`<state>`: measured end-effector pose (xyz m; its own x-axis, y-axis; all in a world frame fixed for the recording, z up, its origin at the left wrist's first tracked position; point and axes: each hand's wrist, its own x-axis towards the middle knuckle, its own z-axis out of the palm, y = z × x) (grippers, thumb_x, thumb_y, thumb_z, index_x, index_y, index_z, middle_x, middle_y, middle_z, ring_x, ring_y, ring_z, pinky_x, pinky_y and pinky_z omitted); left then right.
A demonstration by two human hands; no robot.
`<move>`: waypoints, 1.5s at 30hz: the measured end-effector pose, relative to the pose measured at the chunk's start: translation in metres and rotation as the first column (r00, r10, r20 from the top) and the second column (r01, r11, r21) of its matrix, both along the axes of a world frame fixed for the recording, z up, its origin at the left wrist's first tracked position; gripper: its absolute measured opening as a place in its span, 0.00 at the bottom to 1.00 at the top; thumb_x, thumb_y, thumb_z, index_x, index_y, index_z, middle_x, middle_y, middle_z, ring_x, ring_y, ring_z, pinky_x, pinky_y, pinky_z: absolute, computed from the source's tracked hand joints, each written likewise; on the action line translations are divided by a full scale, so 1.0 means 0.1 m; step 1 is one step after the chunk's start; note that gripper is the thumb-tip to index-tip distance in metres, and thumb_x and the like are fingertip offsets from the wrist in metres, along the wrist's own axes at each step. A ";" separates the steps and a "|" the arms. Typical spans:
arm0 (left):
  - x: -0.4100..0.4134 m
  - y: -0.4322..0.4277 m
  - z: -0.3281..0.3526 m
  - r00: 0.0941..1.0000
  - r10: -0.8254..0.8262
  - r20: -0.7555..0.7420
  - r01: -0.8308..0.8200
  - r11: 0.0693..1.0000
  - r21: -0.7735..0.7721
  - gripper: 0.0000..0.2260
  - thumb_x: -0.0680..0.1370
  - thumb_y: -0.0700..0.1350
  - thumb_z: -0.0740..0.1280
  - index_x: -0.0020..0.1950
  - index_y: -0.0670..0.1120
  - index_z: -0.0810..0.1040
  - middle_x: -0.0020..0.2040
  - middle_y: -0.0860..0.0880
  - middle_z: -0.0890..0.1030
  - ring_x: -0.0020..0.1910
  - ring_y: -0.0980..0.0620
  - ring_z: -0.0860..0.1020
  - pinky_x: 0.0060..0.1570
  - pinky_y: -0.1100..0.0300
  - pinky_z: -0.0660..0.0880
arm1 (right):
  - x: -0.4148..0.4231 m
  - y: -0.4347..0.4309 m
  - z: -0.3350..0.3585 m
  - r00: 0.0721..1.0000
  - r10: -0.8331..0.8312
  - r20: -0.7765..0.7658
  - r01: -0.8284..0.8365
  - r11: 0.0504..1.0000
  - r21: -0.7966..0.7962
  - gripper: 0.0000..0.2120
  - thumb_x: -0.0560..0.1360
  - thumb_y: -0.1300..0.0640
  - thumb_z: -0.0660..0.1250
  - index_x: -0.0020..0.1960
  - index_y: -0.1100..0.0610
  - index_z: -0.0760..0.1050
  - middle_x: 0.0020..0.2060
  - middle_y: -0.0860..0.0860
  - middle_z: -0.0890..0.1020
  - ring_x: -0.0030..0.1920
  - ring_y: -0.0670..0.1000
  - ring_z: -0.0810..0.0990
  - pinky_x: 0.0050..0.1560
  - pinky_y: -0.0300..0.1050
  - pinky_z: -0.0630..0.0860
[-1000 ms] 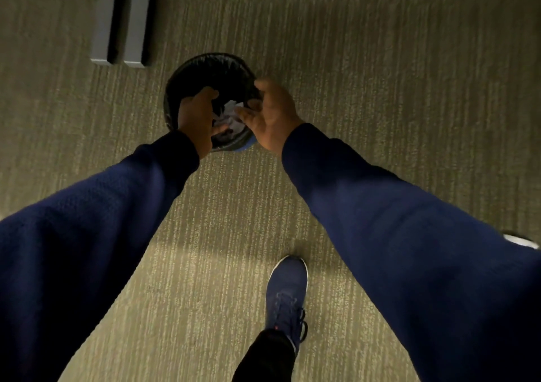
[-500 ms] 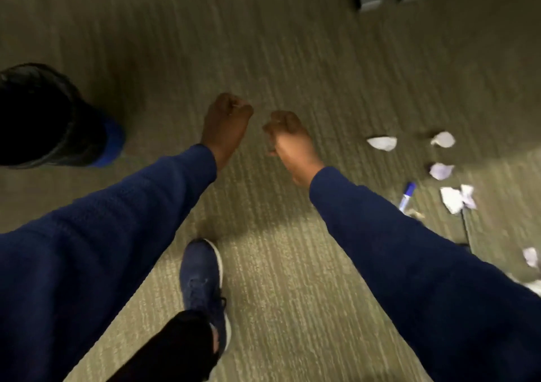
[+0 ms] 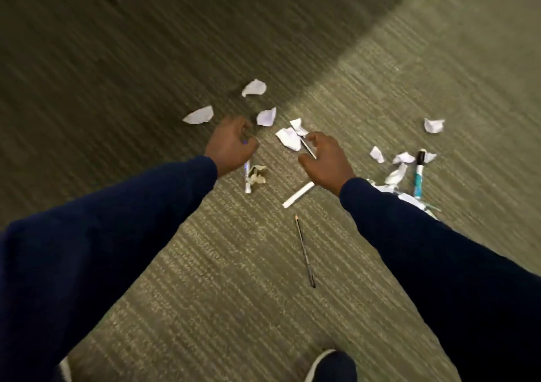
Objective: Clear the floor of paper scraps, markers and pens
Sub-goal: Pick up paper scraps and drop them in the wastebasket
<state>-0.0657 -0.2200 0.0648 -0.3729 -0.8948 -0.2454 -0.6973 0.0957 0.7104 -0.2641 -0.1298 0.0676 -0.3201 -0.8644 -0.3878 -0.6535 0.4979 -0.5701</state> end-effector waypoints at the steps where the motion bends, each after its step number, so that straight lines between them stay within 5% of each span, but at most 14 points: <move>1: -0.17 0.02 -0.07 0.998 -0.043 0.035 0.043 0.999 -0.013 0.17 0.76 0.45 0.70 0.62 0.40 0.77 0.61 0.40 0.76 0.59 0.42 0.77 0.59 0.51 0.75 | -0.20 0.06 -0.06 0.999 -0.005 -0.054 0.005 1.000 0.006 0.25 0.75 0.56 0.69 0.70 0.57 0.71 0.65 0.60 0.74 0.63 0.59 0.76 0.62 0.44 0.69; 6: -0.83 0.09 -0.39 0.922 -0.261 0.285 0.308 0.941 -0.137 0.22 0.78 0.50 0.67 0.71 0.46 0.71 0.71 0.41 0.69 0.68 0.38 0.71 0.60 0.46 0.74 | -0.92 0.24 -0.30 0.976 0.006 -0.219 0.001 1.000 0.031 0.26 0.76 0.53 0.68 0.72 0.58 0.68 0.68 0.60 0.72 0.64 0.60 0.75 0.64 0.52 0.72; 11: -1.06 0.09 -0.64 0.674 -0.416 0.611 0.594 0.797 -0.112 0.24 0.80 0.51 0.62 0.76 0.52 0.64 0.76 0.43 0.62 0.70 0.39 0.66 0.60 0.44 0.73 | -1.02 0.10 -0.51 0.966 0.069 -0.248 -0.083 0.996 -0.044 0.26 0.75 0.55 0.67 0.72 0.55 0.68 0.67 0.58 0.72 0.64 0.60 0.75 0.62 0.53 0.74; 19: -0.95 0.10 -0.80 0.637 -0.436 0.635 0.673 0.716 -0.184 0.14 0.82 0.46 0.63 0.68 0.47 0.73 0.72 0.40 0.64 0.62 0.38 0.71 0.47 0.46 0.75 | -0.52 -0.63 -0.64 0.881 0.391 -0.267 -0.408 0.913 -0.008 0.28 0.79 0.59 0.64 0.77 0.48 0.63 0.75 0.58 0.65 0.71 0.63 0.68 0.69 0.56 0.70; 23: -1.00 0.05 -0.83 0.593 -0.431 0.680 0.705 0.685 -0.181 0.17 0.82 0.43 0.62 0.71 0.47 0.71 0.77 0.43 0.57 0.61 0.41 0.71 0.46 0.48 0.75 | -0.40 -0.85 -0.73 0.765 0.482 -0.427 -0.495 0.864 0.089 0.19 0.78 0.58 0.65 0.68 0.54 0.74 0.64 0.59 0.74 0.61 0.63 0.77 0.59 0.54 0.77; 27: -0.98 0.01 -0.94 0.571 -0.479 0.667 0.721 0.681 -0.128 0.13 0.82 0.40 0.59 0.66 0.43 0.74 0.64 0.42 0.70 0.58 0.43 0.71 0.43 0.51 0.74 | -0.47 -0.93 -0.82 0.768 0.407 -0.494 -0.411 0.905 0.107 0.12 0.80 0.60 0.63 0.61 0.62 0.77 0.59 0.61 0.75 0.54 0.63 0.79 0.51 0.52 0.76; 33: -0.73 -0.03 -1.06 0.795 -0.419 0.439 0.551 0.801 -0.233 0.13 0.78 0.36 0.63 0.62 0.43 0.68 0.56 0.43 0.73 0.47 0.48 0.68 0.45 0.52 0.71 | -0.44 -1.04 -0.84 0.901 0.157 -0.403 -0.222 0.968 -0.120 0.15 0.74 0.53 0.69 0.55 0.62 0.77 0.57 0.59 0.75 0.48 0.60 0.79 0.47 0.52 0.78; 37: -0.41 -0.20 -0.92 0.925 -0.262 0.277 0.347 0.879 -0.326 0.18 0.77 0.48 0.69 0.63 0.45 0.71 0.55 0.45 0.76 0.53 0.46 0.74 0.53 0.53 0.73 | -0.10 -1.21 -0.79 0.878 0.281 -0.388 -0.397 0.880 -0.262 0.16 0.72 0.48 0.73 0.50 0.59 0.75 0.53 0.56 0.74 0.43 0.55 0.75 0.40 0.48 0.70; 41: 0.04 -0.56 -0.83 0.956 0.071 0.285 0.012 0.960 -0.279 0.16 0.77 0.46 0.70 0.62 0.43 0.73 0.59 0.41 0.76 0.57 0.43 0.75 0.56 0.50 0.74 | 0.25 -1.32 -0.87 0.717 0.539 -0.442 -0.620 0.783 -0.051 0.19 0.77 0.59 0.66 0.67 0.57 0.68 0.63 0.61 0.71 0.51 0.64 0.78 0.46 0.54 0.76; 43: 0.22 -0.70 -0.78 0.930 0.161 0.330 -0.078 0.965 -0.251 0.18 0.77 0.41 0.67 0.66 0.40 0.72 0.65 0.38 0.73 0.62 0.39 0.74 0.61 0.48 0.73 | 0.32 -1.32 -0.92 0.651 0.583 -0.486 -0.654 0.756 0.030 0.19 0.79 0.61 0.61 0.69 0.58 0.68 0.64 0.63 0.70 0.57 0.65 0.77 0.52 0.55 0.77; 45: 0.35 -0.81 -0.82 0.898 0.206 0.388 -0.130 0.968 -0.215 0.19 0.78 0.40 0.66 0.69 0.40 0.70 0.69 0.37 0.70 0.65 0.38 0.72 0.63 0.49 0.71 | 0.30 -1.33 -0.97 0.637 0.591 -0.495 -0.647 0.759 0.074 0.16 0.80 0.62 0.58 0.67 0.61 0.70 0.61 0.63 0.72 0.54 0.64 0.77 0.47 0.52 0.75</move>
